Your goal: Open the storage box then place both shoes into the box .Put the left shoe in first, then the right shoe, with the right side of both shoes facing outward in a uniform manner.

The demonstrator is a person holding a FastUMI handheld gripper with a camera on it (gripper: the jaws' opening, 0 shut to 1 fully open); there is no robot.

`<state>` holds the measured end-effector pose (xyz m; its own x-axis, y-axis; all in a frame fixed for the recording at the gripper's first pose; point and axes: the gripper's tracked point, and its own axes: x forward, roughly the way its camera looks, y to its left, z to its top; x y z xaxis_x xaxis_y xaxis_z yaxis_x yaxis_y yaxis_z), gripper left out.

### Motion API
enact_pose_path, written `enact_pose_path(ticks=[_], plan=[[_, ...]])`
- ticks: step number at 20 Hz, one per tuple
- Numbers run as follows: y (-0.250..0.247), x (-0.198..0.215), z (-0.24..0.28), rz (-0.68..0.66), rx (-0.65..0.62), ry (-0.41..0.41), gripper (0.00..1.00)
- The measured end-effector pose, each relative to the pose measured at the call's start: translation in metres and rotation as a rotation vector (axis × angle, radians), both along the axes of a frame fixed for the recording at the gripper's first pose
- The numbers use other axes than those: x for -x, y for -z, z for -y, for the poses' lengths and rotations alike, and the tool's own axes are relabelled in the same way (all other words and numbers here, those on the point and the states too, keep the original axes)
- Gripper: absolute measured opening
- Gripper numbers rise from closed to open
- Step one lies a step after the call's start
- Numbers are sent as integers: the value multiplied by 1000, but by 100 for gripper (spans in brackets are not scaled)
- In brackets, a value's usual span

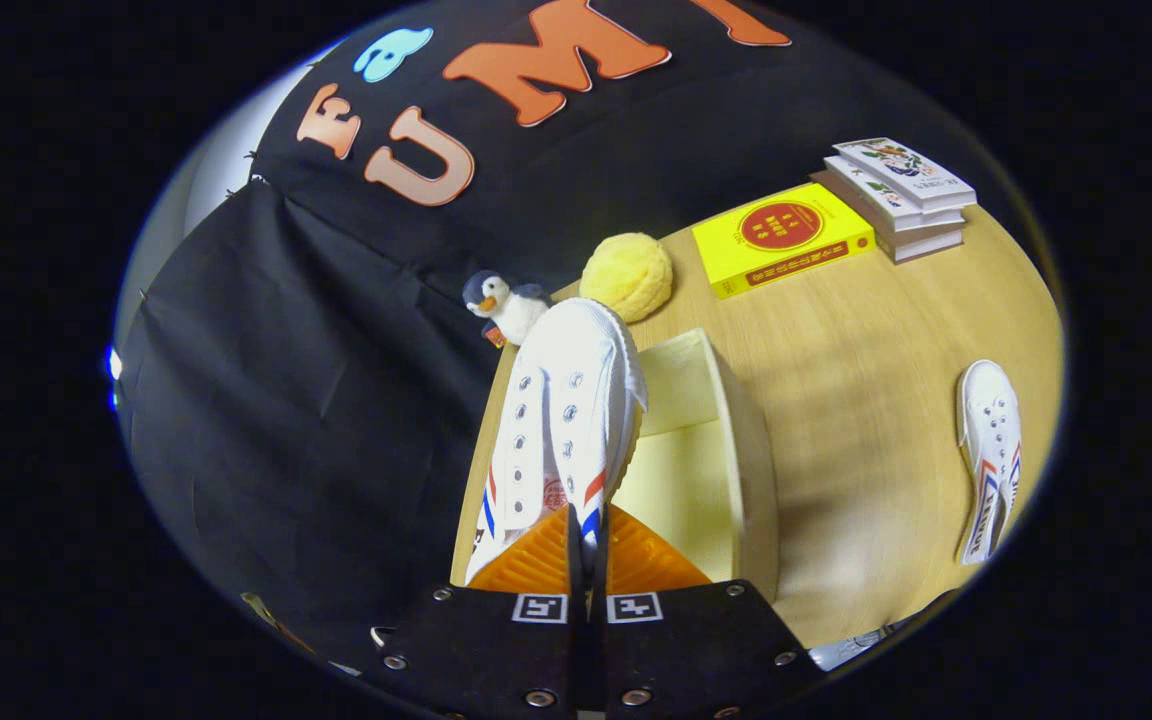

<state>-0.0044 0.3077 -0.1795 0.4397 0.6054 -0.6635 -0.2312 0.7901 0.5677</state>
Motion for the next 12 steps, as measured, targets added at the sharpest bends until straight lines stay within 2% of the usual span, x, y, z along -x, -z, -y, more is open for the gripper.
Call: enact_pose_path(ticks=[3, 7, 12], plan=[[25, 8, -20, -30, 35, -28, 0], [57, 11, -31, -48, 109, -35, 0], [82, 20, -43, -93, 127, -24, 0]])
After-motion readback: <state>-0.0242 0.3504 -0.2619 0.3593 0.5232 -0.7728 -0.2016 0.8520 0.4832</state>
